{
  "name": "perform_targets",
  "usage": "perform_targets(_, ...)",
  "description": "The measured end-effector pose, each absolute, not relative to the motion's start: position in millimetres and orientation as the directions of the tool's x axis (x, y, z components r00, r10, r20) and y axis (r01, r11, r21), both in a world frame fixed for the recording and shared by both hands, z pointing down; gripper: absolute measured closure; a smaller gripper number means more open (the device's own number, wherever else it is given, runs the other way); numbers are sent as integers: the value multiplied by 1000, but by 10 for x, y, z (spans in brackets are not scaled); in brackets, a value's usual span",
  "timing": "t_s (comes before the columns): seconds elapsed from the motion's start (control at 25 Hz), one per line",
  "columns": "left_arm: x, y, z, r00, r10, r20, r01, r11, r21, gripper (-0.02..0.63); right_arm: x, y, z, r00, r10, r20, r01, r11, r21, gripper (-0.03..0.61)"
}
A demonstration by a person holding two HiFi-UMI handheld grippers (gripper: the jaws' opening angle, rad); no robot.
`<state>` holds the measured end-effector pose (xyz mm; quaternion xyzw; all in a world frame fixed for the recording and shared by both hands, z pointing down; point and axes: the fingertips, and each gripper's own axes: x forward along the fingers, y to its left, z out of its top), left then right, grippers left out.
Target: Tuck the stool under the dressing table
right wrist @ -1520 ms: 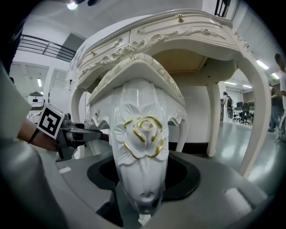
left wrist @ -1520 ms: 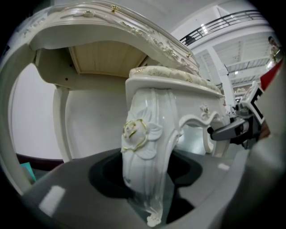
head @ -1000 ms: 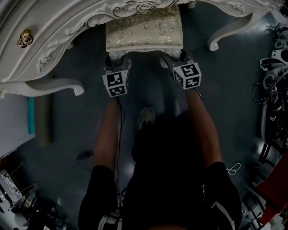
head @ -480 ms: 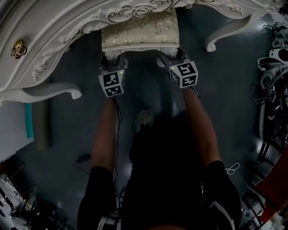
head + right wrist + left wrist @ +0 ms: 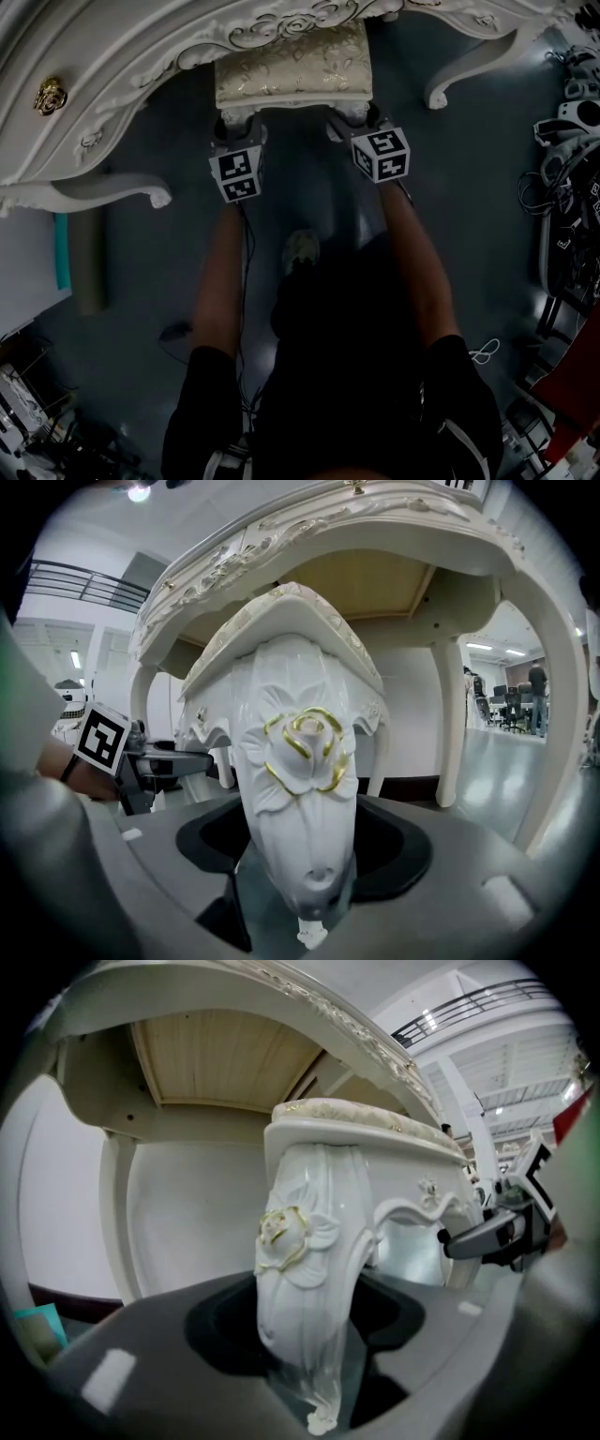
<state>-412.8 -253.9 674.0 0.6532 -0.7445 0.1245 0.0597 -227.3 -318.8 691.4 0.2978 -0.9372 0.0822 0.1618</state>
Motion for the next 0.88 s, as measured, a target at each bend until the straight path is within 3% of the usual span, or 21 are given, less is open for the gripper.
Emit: perform_targets(0.88,-4084,-1966,6854,-201,-932,301,-980,193,-53,365,-2057,-2928,6962,-730,-563,389,-636,767,-83,238)
